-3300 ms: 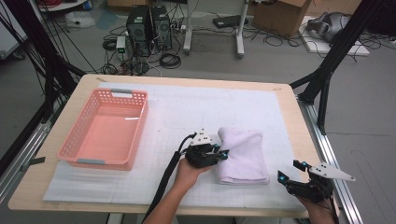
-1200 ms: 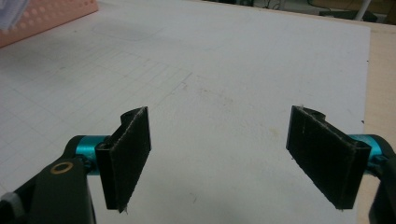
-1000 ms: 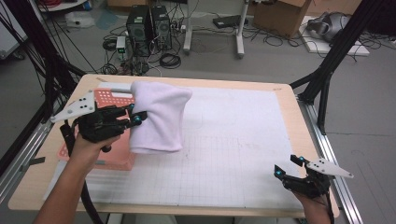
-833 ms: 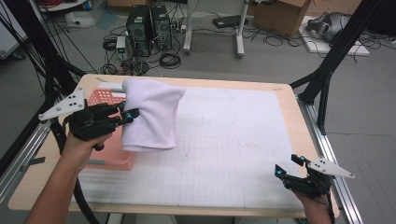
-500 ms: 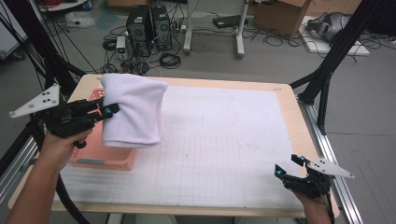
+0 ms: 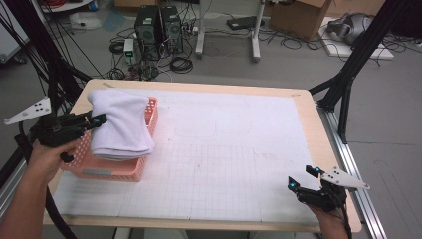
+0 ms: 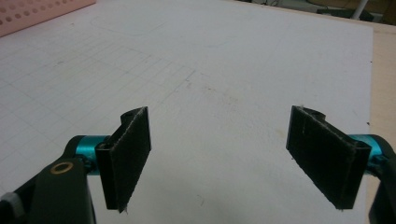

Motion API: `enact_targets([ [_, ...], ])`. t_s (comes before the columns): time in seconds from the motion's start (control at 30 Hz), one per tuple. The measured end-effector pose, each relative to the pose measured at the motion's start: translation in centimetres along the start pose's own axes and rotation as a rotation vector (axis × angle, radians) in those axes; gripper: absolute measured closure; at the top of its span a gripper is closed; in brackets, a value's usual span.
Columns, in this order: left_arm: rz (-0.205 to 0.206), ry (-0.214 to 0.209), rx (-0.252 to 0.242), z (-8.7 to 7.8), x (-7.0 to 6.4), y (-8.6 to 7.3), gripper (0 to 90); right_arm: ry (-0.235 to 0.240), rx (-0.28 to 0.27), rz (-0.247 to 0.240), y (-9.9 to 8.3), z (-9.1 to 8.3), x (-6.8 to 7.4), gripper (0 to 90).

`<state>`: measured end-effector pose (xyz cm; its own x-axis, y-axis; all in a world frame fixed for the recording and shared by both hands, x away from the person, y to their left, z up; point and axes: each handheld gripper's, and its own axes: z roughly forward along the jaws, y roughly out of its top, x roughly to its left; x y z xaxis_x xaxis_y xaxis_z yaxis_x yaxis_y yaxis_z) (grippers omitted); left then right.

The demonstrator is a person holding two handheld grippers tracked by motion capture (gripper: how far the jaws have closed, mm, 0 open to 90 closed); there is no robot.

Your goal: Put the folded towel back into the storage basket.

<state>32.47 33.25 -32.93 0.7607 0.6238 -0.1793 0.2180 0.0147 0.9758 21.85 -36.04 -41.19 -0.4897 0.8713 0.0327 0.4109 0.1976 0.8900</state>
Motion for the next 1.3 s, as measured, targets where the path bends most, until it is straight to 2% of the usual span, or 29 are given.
enact_targets([
  [0.1, -0.043, 0.035, 0.044, 0.2, 1.0, -0.9, 74.0, 0.003, 0.005, -0.007, 0.0, 0.1, 0.2, 20.9],
  [0.23, -0.071, 0.107, 0.137, 0.6, 1.9, -1.7, 73.1, 0.006, 0.005, -0.011, 0.1, 0.2, 0.4, 20.9],
  [0.33, -0.078, 0.163, 0.213, 1.2, 2.2, -2.2, 71.3, 0.007, 0.009, -0.011, 0.1, 0.2, 0.5, 20.9],
  [0.43, -0.107, 0.232, 0.314, 1.9, 2.5, -2.6, 67.4, 0.007, 0.012, -0.01, 0.0, 0.2, 0.5, 20.9],
  [0.5, -0.127, 0.28, 0.362, 2.3, 2.6, -2.9, 64.4, 0.006, 0.011, -0.01, 0.0, 0.2, 0.5, 20.9],
  [0.57, -0.162, 0.335, 0.382, 2.4, 2.9, -3.0, 57.0, 0.008, 0.013, -0.007, 0.0, 0.1, 0.5, 20.9],
  [0.67, -0.19, 0.406, 0.425, 2.4, 3.1, -3.2, 47.9, 0.009, 0.014, -0.01, 0.0, 0.1, 0.5, 20.9],
  [0.77, -0.214, 0.461, 0.41, 2.0, 3.3, -3.2, 39.2, 0.013, 0.013, -0.011, 0.0, 0.1, 0.6, 20.9],
  [0.87, -0.211, 0.505, 0.373, 1.3, 3.3, -3.0, 38.1, 0.013, 0.01, -0.011, 0.1, 0.1, 0.6, 20.9],
  [0.97, -0.185, 0.547, 0.294, 0.5, 2.9, -2.3, 35.4, 0.011, 0.007, -0.01, 0.0, 0.0, 0.5, 20.9],
  [1.03, -0.182, 0.53, 0.258, 0.3, 2.4, -2.0, 34.7, 0.012, 0.006, -0.01, 0.0, 0.0, 0.5, 20.9],
  [1.13, -0.167, 0.497, 0.274, 0.7, 1.6, -2.2, 35.3, 0.013, 0.005, -0.01, 0.1, 0.0, 0.6, 20.9],
  [1.23, -0.156, 0.483, 0.328, 2.0, 1.0, -2.7, 35.5, 0.017, 0.003, -0.014, 0.2, 0.1, 0.7, 20.9],
  [1.3, -0.157, 0.494, 0.367, 3.1, 0.8, -3.1, 35.6, 0.018, 0.006, -0.021, 0.2, 0.1, 0.8, 20.9],
])
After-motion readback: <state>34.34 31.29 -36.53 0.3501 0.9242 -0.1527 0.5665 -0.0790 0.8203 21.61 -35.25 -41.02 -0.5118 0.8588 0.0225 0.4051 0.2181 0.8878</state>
